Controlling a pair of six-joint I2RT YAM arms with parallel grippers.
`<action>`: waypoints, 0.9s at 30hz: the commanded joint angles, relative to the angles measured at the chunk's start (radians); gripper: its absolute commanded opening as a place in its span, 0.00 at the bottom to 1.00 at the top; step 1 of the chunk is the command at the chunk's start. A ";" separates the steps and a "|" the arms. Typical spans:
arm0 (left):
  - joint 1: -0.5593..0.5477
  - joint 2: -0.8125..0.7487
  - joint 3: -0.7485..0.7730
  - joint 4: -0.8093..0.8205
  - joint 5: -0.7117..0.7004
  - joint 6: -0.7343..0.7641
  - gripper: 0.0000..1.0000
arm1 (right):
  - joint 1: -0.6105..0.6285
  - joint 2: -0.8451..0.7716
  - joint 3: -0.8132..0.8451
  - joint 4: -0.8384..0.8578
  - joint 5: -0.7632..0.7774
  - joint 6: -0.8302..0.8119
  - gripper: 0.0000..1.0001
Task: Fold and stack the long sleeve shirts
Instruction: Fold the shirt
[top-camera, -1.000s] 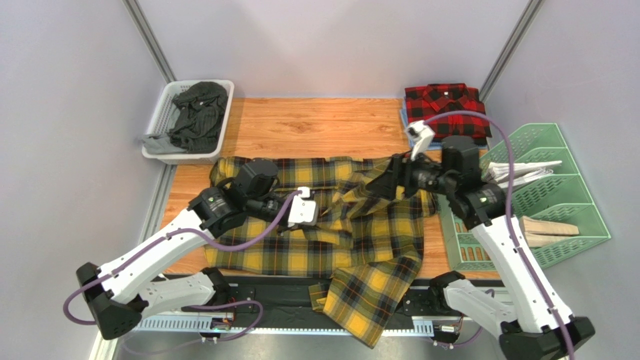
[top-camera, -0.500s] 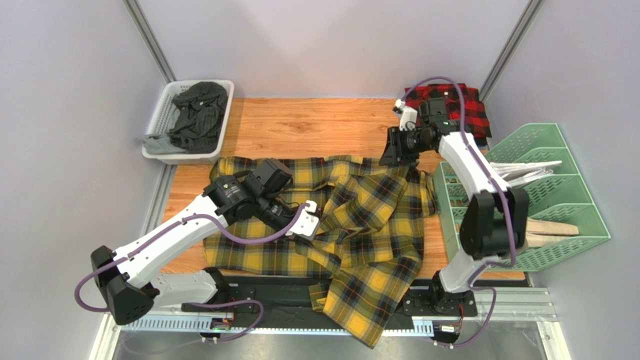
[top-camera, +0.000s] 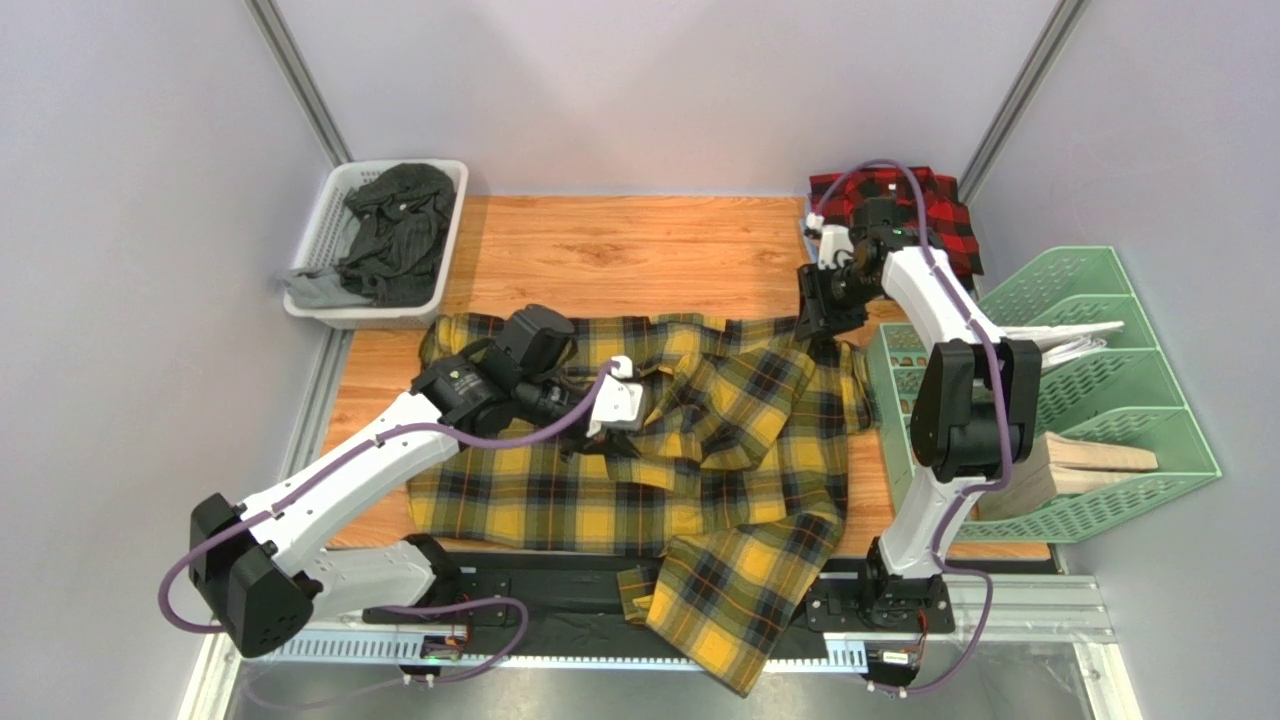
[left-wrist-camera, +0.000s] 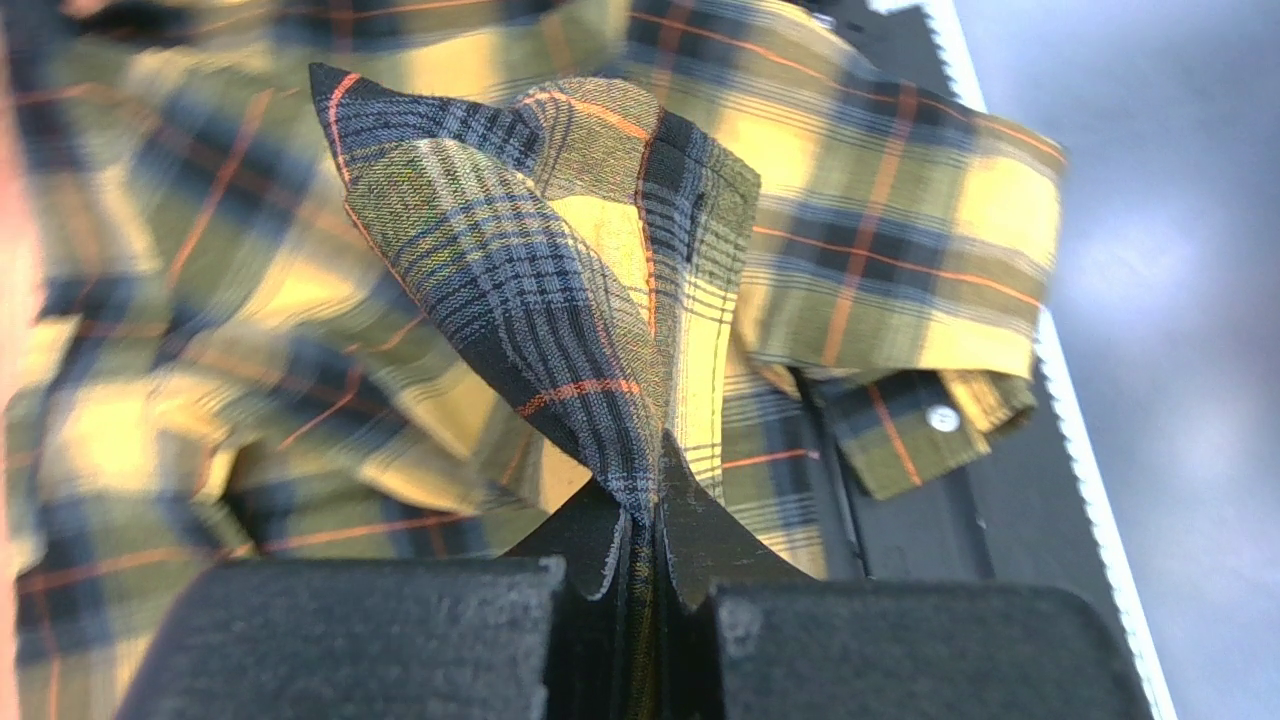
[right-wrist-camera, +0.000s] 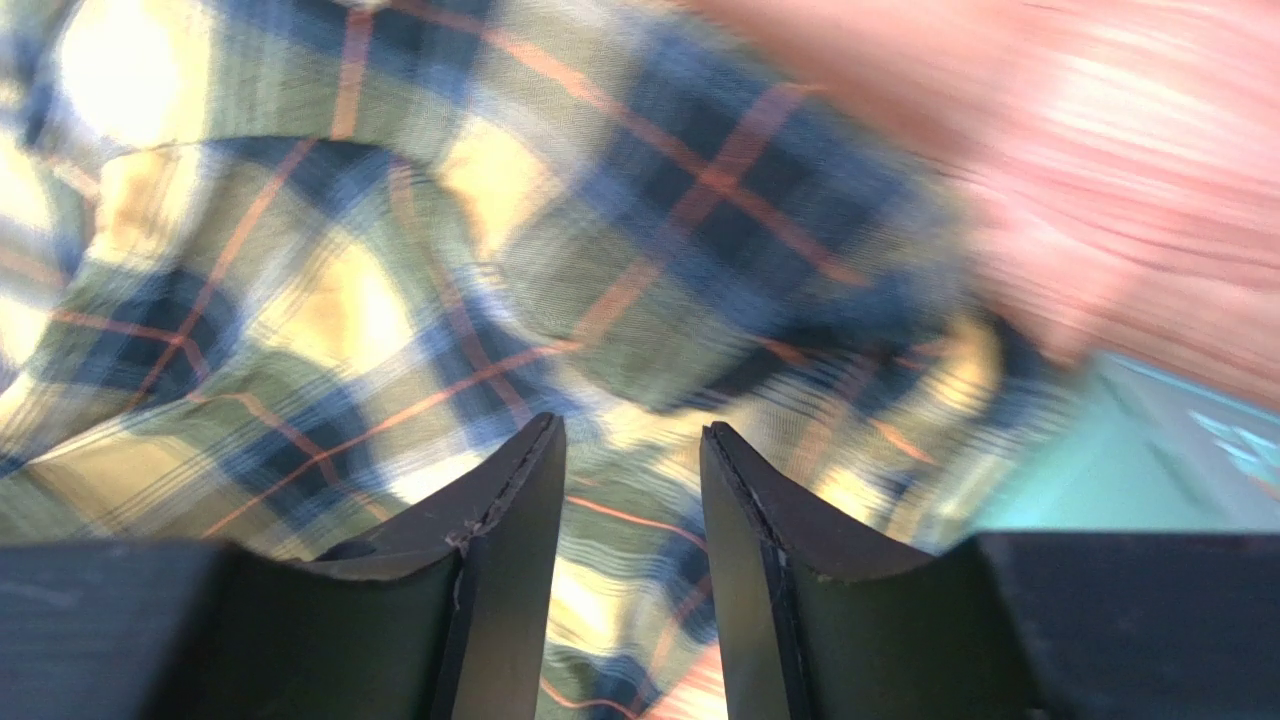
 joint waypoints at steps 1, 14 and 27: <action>0.075 0.014 0.021 0.095 0.096 -0.087 0.00 | -0.034 -0.053 0.013 -0.050 0.070 -0.056 0.42; 0.481 0.102 -0.106 0.358 0.098 -0.688 0.02 | -0.002 -0.049 0.091 -0.076 -0.166 -0.151 0.57; 0.842 0.310 -0.157 0.275 0.075 -0.780 0.34 | 0.063 0.214 0.184 -0.179 0.046 -0.214 0.34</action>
